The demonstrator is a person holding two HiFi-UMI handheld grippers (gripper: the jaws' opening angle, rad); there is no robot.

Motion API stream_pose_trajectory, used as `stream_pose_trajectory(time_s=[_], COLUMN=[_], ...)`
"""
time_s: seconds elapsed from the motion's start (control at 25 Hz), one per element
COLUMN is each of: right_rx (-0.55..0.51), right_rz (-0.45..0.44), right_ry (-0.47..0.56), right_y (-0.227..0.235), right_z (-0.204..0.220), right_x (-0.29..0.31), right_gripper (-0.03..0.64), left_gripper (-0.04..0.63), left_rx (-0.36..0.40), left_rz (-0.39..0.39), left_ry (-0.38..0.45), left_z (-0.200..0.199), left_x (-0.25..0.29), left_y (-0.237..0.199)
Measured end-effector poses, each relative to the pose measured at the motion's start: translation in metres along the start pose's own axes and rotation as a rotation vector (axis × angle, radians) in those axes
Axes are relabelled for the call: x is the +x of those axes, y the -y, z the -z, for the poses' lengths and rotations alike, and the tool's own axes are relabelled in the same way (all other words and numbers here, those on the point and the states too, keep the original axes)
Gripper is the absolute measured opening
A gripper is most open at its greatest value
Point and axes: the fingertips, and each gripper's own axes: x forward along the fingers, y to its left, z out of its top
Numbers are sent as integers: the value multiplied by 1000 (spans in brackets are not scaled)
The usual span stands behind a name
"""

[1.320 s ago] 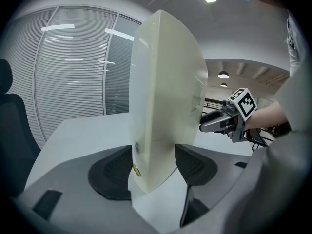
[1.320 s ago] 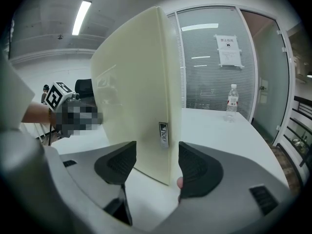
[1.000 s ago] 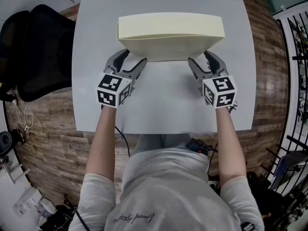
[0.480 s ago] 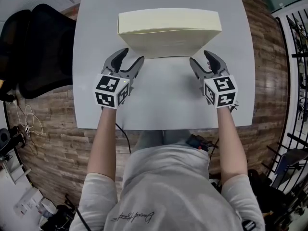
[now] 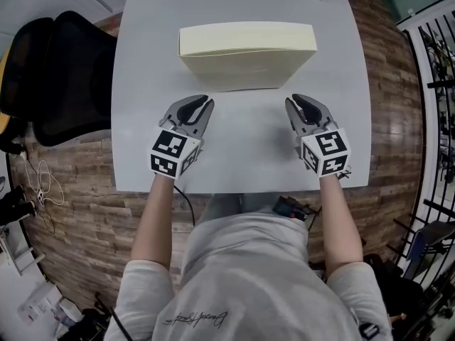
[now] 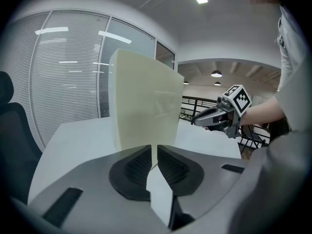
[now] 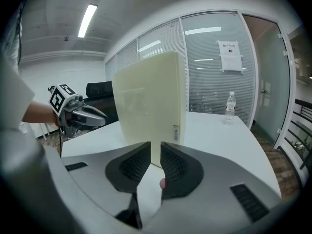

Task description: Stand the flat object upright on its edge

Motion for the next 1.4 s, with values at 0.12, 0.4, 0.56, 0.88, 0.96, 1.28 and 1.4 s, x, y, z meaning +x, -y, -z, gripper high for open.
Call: stream_pose_trajectory(time_s=[0.12, 0.4, 0.56, 0.88, 0.96, 1.28, 1.4], right_rx=[-2, -14, 12, 28, 32, 36, 32], right_rz=[-30, -51, -45, -87, -84, -90, -94], right_ry=[0, -4, -36, -44, -42, -37, -30], right_y=[-13, -37, -51, -83, -85, -89, -90], right_z=[-2, -15, -15, -12, -9, -13, -16], right_x=[-8, -23, -34, -50, -50, -47, -45], right_gripper=[62, 34, 31, 28, 28, 26, 26], left_gripper=[18, 11, 11, 11, 11, 11, 11], left_rx=[-27, -65, -93, -93, -92, -105, -100], left_rz=[14, 39, 18, -27, -22, -54, -51], left_ry=[25, 40, 43, 87, 93, 98, 102], left_z=[-6, -16, -13, -19, -17, -16, -20], left_x=[-8, -24, -37, -52, -54, -62, -61], left_y=[12, 37, 43, 62, 66, 59, 56])
